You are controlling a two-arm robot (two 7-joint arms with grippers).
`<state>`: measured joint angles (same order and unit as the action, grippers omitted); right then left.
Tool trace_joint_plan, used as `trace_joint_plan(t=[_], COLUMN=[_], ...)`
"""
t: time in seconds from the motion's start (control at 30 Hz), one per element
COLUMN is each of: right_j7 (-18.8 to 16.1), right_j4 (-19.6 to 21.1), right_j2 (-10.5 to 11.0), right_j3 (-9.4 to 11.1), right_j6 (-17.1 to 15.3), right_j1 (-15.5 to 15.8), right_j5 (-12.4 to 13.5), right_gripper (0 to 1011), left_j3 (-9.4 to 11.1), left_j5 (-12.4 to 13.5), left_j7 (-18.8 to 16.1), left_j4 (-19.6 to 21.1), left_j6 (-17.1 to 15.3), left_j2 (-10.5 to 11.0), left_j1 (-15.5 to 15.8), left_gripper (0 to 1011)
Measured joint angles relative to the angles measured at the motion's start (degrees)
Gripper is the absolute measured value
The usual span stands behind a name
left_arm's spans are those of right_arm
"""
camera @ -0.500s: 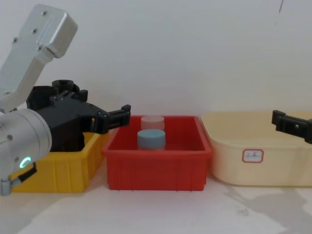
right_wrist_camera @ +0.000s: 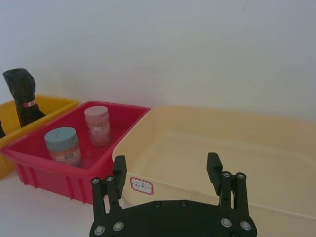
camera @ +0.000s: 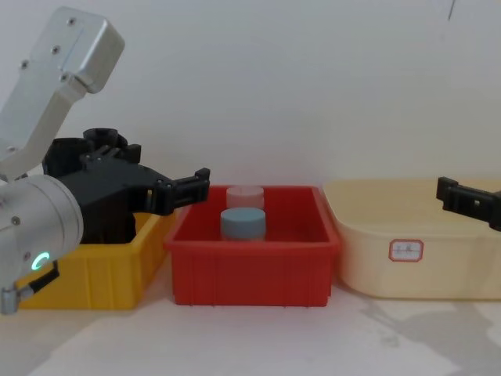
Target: Pick up the garbage bag with the one hand and transfer it to the other hand.
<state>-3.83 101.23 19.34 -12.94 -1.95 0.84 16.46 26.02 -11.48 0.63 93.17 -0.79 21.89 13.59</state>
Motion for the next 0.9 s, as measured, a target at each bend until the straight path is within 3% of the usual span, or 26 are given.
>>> trace_joint_plan(t=[0.9], right_j7=[0.00], right_j4=[0.00], right_j2=[0.00], right_j3=[0.00], right_j6=[0.00], right_j1=[0.00], right_j5=[0.00], right_gripper=[1001], left_j3=[0.00], left_j5=[0.00], left_j7=[0.00], left_j4=[0.00], left_j6=[0.00], left_j2=[0.00], left_j1=[0.00], left_gripper=[1001])
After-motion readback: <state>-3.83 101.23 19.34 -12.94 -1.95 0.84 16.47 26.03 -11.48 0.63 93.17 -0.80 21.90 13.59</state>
